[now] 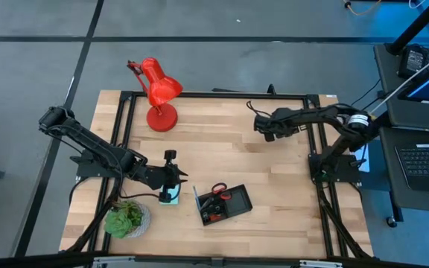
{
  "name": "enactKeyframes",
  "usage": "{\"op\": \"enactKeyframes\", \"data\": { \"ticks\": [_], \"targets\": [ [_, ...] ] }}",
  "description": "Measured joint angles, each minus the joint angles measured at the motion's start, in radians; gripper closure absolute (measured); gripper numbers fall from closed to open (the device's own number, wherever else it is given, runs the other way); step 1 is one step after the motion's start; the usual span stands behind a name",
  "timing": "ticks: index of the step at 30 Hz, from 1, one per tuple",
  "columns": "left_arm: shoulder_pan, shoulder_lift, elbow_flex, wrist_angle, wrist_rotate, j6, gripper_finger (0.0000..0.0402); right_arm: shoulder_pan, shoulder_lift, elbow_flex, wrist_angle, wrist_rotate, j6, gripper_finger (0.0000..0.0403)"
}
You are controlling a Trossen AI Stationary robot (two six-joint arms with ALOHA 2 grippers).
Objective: Pick and place office supplies into organizer
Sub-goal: Put the black binder clip into the black desk organizer
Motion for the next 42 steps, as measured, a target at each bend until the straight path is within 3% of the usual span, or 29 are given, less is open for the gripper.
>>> {"op": "enactKeyframes", "data": {
  "ticks": [10, 35, 42],
  "targets": [
    [0.0, 0.0, 0.0, 0.0, 0.0, 0.0, 0.0327, -0.042, 0.074, 0.0, 0.014, 0.003, -0.008, 0.026],
    [0.0, 0.0, 0.0, 0.0, 0.0, 0.0, 0.0327, -0.074, 0.075, 0.0, 0.067, -0.034, -0.056, 0.026],
    [0.0, 0.0, 0.0, 0.0, 0.0, -0.001, 0.0327, -0.074, 0.075, 0.0, 0.061, -0.034, -0.056, 0.0299]
  ]
}}
